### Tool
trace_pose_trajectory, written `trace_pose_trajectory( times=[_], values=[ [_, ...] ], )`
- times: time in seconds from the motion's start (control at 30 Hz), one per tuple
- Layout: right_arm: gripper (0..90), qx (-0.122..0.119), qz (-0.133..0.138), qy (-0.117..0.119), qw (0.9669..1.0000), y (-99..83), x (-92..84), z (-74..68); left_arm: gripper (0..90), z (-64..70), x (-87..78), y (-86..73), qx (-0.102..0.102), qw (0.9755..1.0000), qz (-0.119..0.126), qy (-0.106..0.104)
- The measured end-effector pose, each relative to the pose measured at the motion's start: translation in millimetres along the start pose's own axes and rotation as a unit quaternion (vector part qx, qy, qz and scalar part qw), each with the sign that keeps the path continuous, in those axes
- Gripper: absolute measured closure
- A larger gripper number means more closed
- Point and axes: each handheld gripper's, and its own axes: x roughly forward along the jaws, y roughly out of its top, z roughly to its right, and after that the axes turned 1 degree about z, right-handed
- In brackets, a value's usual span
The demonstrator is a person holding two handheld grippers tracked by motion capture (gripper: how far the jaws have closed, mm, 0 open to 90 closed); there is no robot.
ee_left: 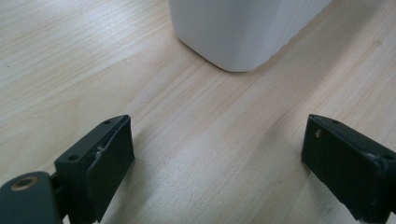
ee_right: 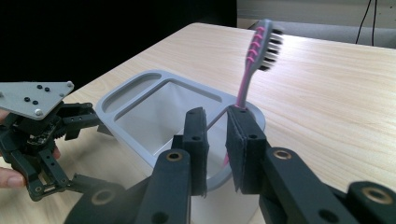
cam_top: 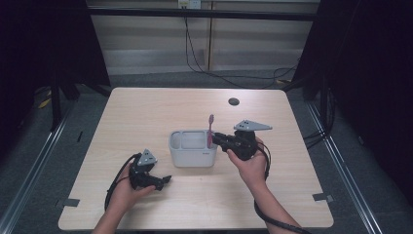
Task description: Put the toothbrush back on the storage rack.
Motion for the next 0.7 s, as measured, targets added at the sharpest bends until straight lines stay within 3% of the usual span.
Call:
trace_pose_trajectory(
  times=[0.13, 0.43, 0.7],
  values=[
    [75.7, 0.000, 0.000, 0.000, 1.0000, 0.2, -0.7, 0.9, 8.8, 0.0, 0.0, 0.0, 0.000, 1.0000, 0.000, 0.000],
    [57.6, -0.006, 0.007, -0.009, 0.9999, 2.8, -6.5, 6.8, 8.8, 0.1, -0.3, 0.1, -0.001, 1.0000, -0.001, 0.001],
    [47.8, -0.012, 0.003, -0.011, 0.9999, 3.5, -9.6, 12.1, 8.9, 0.5, -0.4, -0.1, -0.002, 1.0000, 0.000, 0.002]
  ],
)
